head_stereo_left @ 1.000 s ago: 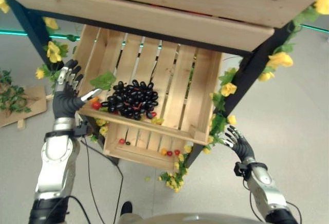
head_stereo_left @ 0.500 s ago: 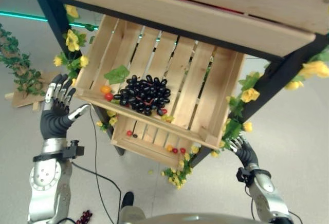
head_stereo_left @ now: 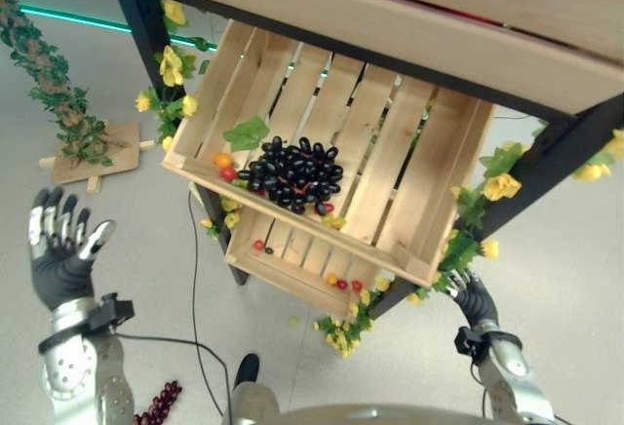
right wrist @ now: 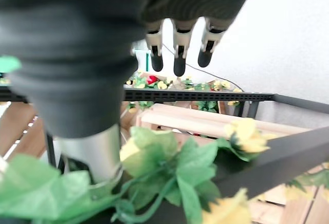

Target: Pick up the fruits from the basket on one side to the basket on the other side

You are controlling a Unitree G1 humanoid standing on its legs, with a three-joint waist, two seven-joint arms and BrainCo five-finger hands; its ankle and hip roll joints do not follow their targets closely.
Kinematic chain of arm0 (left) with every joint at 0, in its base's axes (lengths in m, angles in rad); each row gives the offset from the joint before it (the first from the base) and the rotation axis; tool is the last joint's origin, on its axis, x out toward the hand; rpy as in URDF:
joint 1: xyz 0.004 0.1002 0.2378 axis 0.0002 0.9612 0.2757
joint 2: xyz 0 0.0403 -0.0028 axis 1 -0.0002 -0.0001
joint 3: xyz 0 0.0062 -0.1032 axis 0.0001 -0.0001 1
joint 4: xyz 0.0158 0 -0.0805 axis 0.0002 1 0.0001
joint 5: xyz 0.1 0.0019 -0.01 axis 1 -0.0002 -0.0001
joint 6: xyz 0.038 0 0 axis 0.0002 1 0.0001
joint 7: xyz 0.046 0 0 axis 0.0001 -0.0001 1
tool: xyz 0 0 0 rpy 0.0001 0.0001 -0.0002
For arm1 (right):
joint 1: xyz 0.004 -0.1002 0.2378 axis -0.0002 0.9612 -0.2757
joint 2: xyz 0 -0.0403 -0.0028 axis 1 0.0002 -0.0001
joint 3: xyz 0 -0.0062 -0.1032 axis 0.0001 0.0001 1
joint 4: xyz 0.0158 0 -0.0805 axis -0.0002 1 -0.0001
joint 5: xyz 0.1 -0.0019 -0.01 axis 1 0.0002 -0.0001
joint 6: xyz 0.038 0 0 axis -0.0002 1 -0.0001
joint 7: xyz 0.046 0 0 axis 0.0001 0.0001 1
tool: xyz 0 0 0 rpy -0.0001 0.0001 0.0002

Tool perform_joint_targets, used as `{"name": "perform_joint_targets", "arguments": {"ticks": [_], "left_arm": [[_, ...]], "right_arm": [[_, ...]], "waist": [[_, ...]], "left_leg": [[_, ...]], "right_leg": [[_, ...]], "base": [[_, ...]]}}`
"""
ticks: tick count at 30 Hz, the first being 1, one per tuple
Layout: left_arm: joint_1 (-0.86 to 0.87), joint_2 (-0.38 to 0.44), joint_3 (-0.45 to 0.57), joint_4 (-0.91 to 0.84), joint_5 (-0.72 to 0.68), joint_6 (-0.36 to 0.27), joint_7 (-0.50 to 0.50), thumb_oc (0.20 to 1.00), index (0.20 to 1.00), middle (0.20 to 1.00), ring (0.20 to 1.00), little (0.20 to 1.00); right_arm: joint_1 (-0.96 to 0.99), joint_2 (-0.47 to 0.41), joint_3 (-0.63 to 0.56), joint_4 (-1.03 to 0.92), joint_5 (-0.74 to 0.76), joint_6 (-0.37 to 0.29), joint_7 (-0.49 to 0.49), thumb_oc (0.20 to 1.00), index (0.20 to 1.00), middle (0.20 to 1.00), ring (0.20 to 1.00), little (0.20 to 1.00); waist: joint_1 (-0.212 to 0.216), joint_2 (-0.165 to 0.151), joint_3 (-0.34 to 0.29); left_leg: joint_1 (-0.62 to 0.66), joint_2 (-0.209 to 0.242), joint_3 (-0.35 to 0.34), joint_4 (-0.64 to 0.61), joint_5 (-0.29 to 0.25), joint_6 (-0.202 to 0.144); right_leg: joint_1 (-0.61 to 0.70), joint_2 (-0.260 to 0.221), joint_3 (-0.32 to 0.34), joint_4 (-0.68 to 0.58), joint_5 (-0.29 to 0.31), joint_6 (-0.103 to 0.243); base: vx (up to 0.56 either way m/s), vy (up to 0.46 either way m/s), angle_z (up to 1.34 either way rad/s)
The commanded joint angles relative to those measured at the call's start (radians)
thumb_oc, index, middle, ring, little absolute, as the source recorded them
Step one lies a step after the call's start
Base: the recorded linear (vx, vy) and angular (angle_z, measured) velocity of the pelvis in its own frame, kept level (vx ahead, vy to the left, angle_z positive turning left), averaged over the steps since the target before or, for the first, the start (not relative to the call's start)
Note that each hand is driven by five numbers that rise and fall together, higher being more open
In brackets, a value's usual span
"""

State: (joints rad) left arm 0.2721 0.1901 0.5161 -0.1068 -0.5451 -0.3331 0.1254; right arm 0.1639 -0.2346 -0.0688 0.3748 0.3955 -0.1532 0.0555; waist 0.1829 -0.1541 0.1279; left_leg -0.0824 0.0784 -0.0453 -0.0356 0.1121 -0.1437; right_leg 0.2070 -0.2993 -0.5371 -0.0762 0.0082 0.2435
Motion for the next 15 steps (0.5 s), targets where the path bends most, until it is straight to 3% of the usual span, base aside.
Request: {"name": "perform_joint_targets", "arguments": {"ticks": [1, 4, 15], "left_arm": [[-0.011, 0.015, 0.061, -0.025, 0.014, -0.073, 0.086, 1.000, 1.000, 1.000, 1.000, 1.000], [-0.035, 0.030, 0.082, 0.021, 0.055, -0.079, 0.133, 1.000, 1.000, 1.000, 1.000, 1.000], [-0.021, 0.063, 0.010, 0.035, 0.142, -0.053, 0.093, 1.000, 1.000, 1.000, 1.000, 1.000]], "right_arm": [[-0.036, -0.012, -0.051, -0.047, 0.030, -0.068, -0.012, 1.000, 1.000, 1.000, 1.000, 1.000], [-0.044, -0.014, -0.051, -0.049, 0.038, -0.066, -0.018, 1.000, 1.000, 1.000, 1.000, 1.000], [-0.070, -0.038, -0.121, -0.167, 0.032, -0.099, -0.058, 1.000, 1.000, 1.000, 1.000, 1.000]], "waist": [[0.016, 0.029, -0.020], [0.013, 0.027, -0.022], [0.005, 0.033, -0.021]], "left_leg": [[0.116, -0.079, 0.027, -0.006, -0.135, 0.115], [0.116, -0.079, 0.028, -0.004, -0.137, 0.115], [0.113, -0.085, 0.024, -0.001, -0.140, 0.119]], "right_leg": [[-0.144, 0.041, 0.002, 0.085, 0.113, -0.077], [-0.144, 0.040, 0.003, 0.086, 0.114, -0.076], [-0.145, 0.036, 0.004, 0.088, 0.118, -0.072]], "base": [[0.00, 0.000, 0.00], [0.00, 0.000, 0.00], [0.00, 0.005, 0.02]]}}
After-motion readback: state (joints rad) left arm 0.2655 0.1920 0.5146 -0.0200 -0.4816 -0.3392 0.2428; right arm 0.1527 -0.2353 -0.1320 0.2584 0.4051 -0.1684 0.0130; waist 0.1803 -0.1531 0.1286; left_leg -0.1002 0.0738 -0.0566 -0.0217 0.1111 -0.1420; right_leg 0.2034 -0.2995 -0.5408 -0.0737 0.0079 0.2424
